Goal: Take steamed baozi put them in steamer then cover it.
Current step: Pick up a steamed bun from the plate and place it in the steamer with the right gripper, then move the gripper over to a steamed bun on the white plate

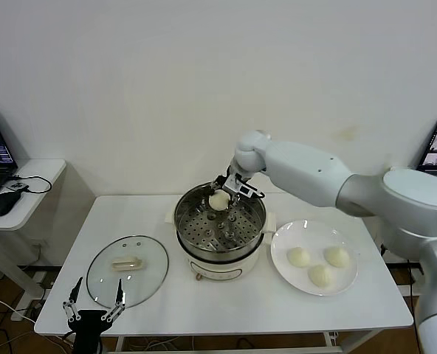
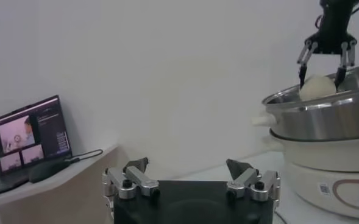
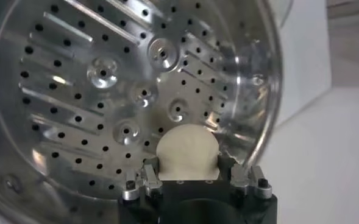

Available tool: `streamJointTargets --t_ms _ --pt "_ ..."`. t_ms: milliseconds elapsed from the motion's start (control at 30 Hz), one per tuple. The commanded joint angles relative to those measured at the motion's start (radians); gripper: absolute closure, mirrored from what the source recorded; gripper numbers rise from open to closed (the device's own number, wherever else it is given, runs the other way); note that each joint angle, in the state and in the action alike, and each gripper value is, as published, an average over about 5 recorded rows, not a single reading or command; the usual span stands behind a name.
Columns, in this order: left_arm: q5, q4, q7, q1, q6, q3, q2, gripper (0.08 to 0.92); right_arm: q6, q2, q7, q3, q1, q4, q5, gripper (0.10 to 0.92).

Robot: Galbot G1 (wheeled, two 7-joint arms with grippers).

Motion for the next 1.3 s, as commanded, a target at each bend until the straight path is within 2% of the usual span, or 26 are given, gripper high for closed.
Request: streamJointTargets --t_ms 33,200,333,433,533,700,933,1133,1300 --pt "0.0 0.001 0.0 0.0 -0.001 -0.001 0.001 0.177 0.078 0.033 0.024 0.016 -0.038 -0.08 -0.109 0.414" --pt "0.001 0.0 -0.002 0.0 -0.003 -0.002 0.001 0.177 0.092 0.054 0.041 0.041 -0.054 -0.119 -0.131 0.368" --pt "0.004 -0.013 -0.01 0.005 -0.006 -0.006 -0.001 0.177 0.086 0.061 0.041 0.049 -0.056 -0.129 -0.096 0.276" --pt "0.004 -0.022 -0.011 0.01 -0.007 -0.01 0.0 0.177 0.047 0.042 0.018 0.044 -0.025 -0.081 0.001 0.221" --pt "0.003 -0.023 -0.01 0.011 -0.006 -0.01 0.001 0.177 -0.073 -0.011 -0.048 0.018 0.048 0.032 0.163 0.205" --pt "0.002 -0.029 -0.008 0.013 -0.007 -0.006 -0.001 0.177 -0.397 -0.174 -0.178 -0.048 0.219 0.31 0.451 0.203" --pt "-0.004 -0.033 -0.006 0.01 -0.007 -0.007 0.011 0.177 -0.737 -0.478 -0.238 -0.08 0.346 0.618 0.567 0.203" --pt "-0.009 -0.03 -0.003 0.0 -0.004 -0.007 0.029 0.177 -0.856 -0.764 -0.226 -0.093 0.342 0.811 0.579 0.202" --pt "-0.008 -0.02 -0.003 -0.005 -0.004 0.003 0.036 0.177 -0.871 -0.918 -0.207 -0.096 0.261 0.881 0.513 0.203"
